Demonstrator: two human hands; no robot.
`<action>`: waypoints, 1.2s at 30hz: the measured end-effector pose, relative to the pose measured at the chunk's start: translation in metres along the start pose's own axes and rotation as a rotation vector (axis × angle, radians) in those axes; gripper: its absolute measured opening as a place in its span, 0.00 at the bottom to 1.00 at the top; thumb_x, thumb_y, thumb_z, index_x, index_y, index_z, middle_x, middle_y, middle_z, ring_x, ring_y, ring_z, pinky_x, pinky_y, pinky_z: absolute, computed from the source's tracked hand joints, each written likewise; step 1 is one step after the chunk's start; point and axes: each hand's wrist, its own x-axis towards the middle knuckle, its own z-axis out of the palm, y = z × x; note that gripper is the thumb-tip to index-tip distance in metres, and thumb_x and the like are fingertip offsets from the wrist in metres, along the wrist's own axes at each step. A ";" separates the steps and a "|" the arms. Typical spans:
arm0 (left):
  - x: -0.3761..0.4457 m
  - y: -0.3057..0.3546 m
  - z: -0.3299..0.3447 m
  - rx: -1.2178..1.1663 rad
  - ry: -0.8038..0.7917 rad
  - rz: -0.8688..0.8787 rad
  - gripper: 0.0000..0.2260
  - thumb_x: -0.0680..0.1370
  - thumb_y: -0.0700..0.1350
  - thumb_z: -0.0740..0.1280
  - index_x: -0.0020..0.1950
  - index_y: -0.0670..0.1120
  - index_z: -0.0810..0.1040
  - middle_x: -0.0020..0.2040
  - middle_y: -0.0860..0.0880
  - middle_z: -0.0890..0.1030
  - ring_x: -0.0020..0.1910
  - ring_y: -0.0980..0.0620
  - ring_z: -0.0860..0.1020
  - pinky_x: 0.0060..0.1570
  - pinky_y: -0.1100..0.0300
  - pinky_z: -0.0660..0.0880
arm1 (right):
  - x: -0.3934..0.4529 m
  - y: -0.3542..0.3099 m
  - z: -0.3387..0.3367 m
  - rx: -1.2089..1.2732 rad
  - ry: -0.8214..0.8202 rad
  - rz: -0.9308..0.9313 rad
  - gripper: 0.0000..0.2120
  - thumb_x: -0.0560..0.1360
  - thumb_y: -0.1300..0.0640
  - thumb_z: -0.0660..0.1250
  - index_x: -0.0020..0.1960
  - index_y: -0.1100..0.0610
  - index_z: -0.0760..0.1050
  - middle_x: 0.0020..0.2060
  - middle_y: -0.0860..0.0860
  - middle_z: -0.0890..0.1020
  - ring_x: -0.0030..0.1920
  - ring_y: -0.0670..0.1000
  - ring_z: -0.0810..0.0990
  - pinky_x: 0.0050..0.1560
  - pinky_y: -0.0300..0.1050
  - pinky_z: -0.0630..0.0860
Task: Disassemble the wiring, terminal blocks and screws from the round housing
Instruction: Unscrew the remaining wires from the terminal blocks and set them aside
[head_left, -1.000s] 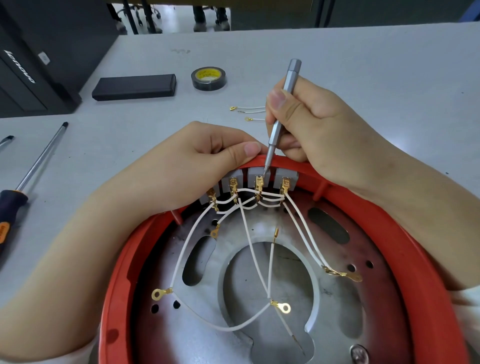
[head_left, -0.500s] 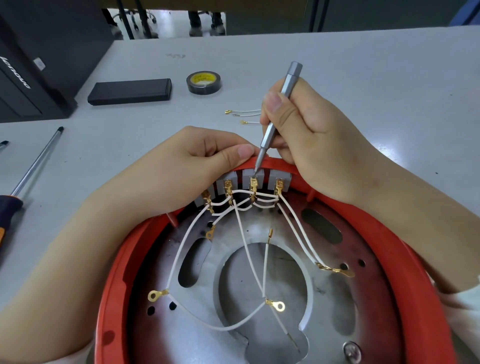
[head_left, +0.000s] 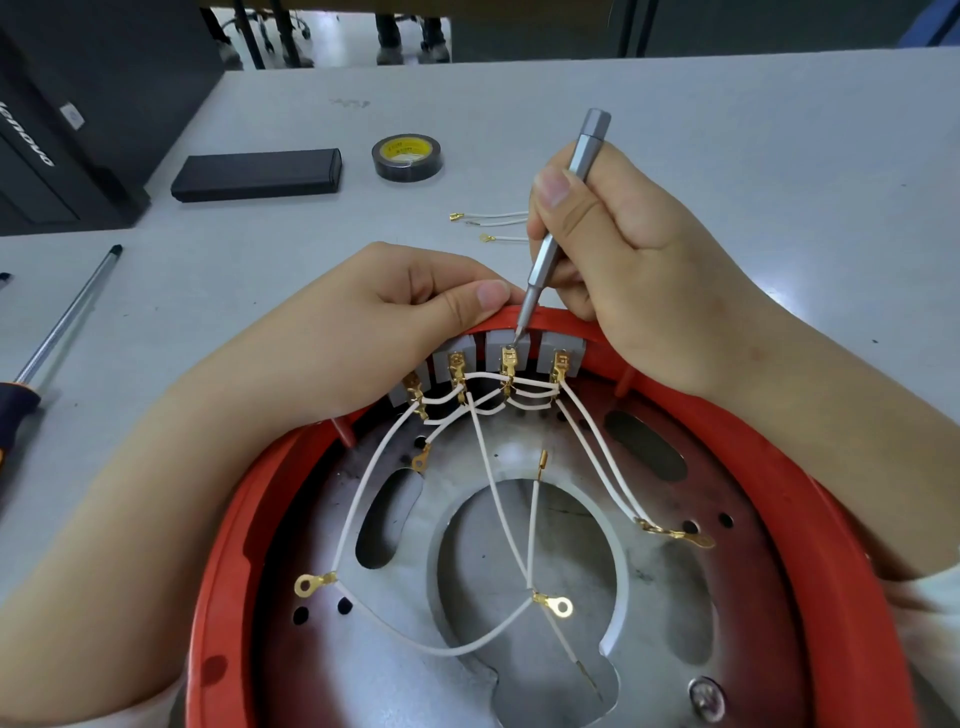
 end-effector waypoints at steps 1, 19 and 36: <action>0.000 0.000 0.000 0.004 -0.002 0.001 0.11 0.80 0.50 0.60 0.50 0.56 0.83 0.41 0.58 0.85 0.39 0.65 0.81 0.39 0.76 0.71 | 0.000 0.000 0.000 0.001 -0.004 0.006 0.13 0.83 0.54 0.51 0.42 0.49 0.66 0.29 0.45 0.65 0.28 0.43 0.64 0.32 0.35 0.63; 0.000 -0.001 0.000 0.019 -0.034 0.044 0.11 0.78 0.52 0.60 0.47 0.53 0.83 0.39 0.55 0.85 0.37 0.60 0.80 0.41 0.68 0.74 | 0.004 -0.002 0.002 -0.010 -0.035 0.168 0.15 0.83 0.50 0.53 0.39 0.49 0.68 0.28 0.43 0.69 0.27 0.41 0.69 0.35 0.37 0.67; 0.015 0.003 0.010 -0.255 -0.052 0.018 0.11 0.80 0.46 0.61 0.53 0.45 0.82 0.47 0.52 0.85 0.47 0.58 0.82 0.49 0.70 0.76 | -0.001 -0.029 -0.010 0.275 -0.074 0.139 0.13 0.83 0.55 0.52 0.43 0.58 0.67 0.25 0.48 0.62 0.24 0.46 0.59 0.23 0.35 0.58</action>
